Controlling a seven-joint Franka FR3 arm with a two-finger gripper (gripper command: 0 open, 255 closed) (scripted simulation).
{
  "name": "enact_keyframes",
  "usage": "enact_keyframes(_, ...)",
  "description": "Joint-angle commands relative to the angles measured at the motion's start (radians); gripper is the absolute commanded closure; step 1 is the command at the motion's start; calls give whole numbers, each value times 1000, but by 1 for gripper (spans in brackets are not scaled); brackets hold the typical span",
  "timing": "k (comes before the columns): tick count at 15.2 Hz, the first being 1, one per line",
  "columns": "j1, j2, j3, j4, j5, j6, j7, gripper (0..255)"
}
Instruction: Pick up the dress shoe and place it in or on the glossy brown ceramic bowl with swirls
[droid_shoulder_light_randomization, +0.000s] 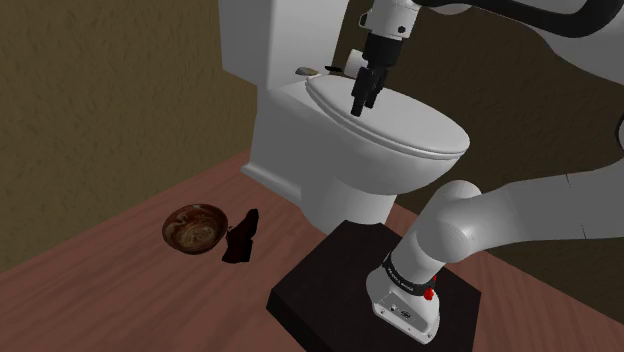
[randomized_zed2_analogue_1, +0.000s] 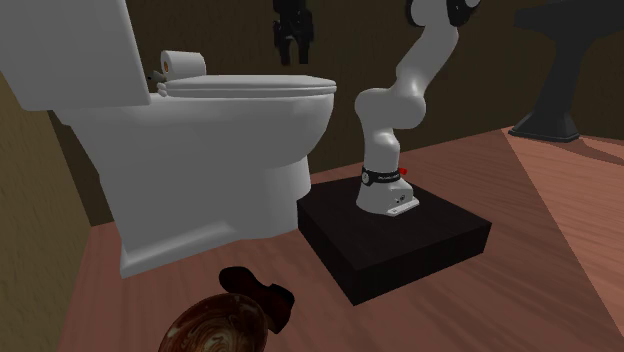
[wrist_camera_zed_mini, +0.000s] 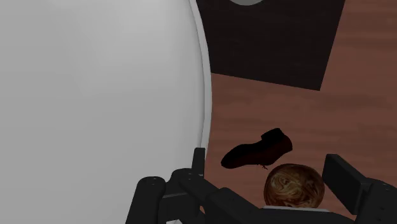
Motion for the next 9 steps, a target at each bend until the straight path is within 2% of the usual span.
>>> enact_keyframes(1, 0, 0, 0, 0, 0, 0, 0, 0)
enact_keyframes(9, -19, 56, 93, -209, 61, 278, 200, 0)
